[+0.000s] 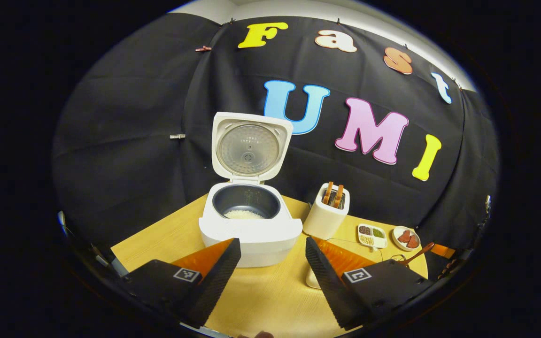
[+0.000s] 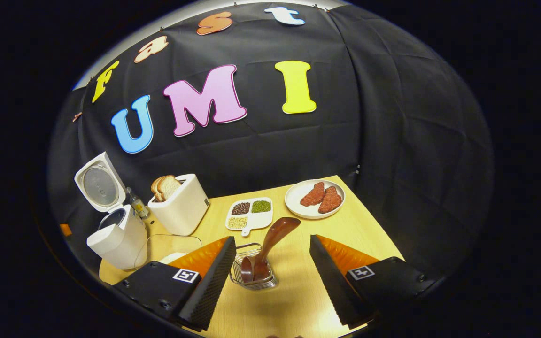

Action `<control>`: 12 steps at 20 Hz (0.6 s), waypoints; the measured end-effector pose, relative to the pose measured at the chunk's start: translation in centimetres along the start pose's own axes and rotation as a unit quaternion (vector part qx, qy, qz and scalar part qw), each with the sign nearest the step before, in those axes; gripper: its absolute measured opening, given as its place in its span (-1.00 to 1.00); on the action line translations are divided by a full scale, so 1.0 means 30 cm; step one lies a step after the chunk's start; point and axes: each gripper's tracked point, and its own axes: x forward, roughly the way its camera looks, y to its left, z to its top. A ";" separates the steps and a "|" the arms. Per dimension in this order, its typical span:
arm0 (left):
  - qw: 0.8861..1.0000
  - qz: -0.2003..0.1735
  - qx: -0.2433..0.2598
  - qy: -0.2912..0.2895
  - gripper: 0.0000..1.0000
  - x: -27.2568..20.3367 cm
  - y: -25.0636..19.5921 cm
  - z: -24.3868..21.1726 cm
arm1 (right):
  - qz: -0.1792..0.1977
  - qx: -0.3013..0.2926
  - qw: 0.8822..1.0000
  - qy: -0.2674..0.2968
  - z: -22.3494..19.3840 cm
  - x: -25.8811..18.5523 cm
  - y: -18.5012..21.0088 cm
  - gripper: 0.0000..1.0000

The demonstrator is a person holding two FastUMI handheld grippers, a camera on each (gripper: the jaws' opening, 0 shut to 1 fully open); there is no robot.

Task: Close the left gripper, press the button to open the rice cooker; take a wooden spoon from the chopstick holder with the right hand, scoop a spoonful of rice and pour it into the rice cooker, then put the wooden spoon back into the chopstick holder.

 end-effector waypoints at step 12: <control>0.998 0.022 0.019 0.051 0.92 -0.055 -0.068 -0.184 | 0.034 0.075 0.994 0.078 -0.171 0.305 0.002 0.89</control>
